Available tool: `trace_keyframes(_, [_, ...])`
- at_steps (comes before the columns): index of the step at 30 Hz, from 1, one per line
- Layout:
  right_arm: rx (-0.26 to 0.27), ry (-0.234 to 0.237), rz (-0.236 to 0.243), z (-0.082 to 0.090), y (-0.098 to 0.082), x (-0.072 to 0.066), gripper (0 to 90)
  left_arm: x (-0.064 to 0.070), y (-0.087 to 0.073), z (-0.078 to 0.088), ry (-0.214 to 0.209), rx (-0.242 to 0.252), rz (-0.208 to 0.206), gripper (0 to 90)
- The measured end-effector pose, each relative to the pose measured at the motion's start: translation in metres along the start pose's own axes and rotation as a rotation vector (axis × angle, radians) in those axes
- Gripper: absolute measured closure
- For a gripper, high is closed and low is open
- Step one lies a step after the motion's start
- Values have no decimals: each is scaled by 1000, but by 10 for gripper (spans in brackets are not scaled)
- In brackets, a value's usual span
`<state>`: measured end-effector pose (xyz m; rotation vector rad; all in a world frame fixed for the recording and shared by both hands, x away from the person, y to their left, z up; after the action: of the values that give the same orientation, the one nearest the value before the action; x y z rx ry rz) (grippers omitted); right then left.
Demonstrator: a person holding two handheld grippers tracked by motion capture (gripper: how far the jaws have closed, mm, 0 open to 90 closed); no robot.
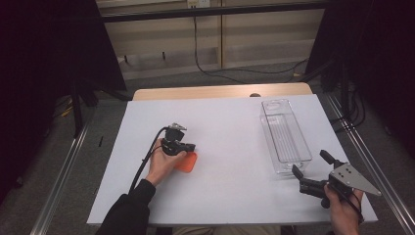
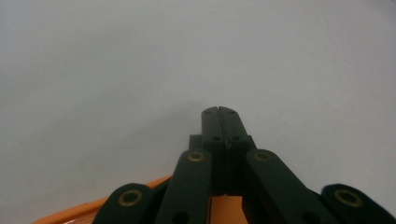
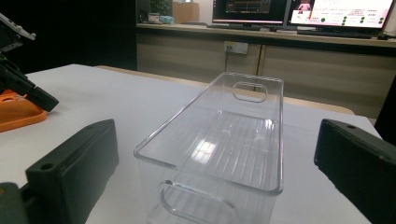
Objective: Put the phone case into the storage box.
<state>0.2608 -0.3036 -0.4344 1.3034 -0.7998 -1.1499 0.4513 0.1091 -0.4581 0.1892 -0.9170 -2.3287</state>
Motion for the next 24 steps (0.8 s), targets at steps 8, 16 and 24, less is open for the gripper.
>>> trace_keyframes(8, [0, 0, 1, 0, 0, 0, 0, 9, -3, 2, -4, -10, -29, 900])
trace_keyframes(16, [-2, -2, 1, 0, 0, 0, 0, 14, -10, 6, -40, -1, -29, 900])
trace_keyframes(24, [0, 1, 2, 0, 0, 0, 0, 24, -15, 9, -52, -7, -55, 900])
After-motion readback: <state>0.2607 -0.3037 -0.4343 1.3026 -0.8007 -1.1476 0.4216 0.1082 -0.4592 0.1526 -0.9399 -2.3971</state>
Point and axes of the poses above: each handheld gripper's, and its own axes: z roughly backward along the jaws, y roughly out of its top, x roughly to its right, the point moved 2 cm from there along -z, roughly forward along the jaws, and after that the axes turned 10 degrees about -z, right-handed, at the moved point
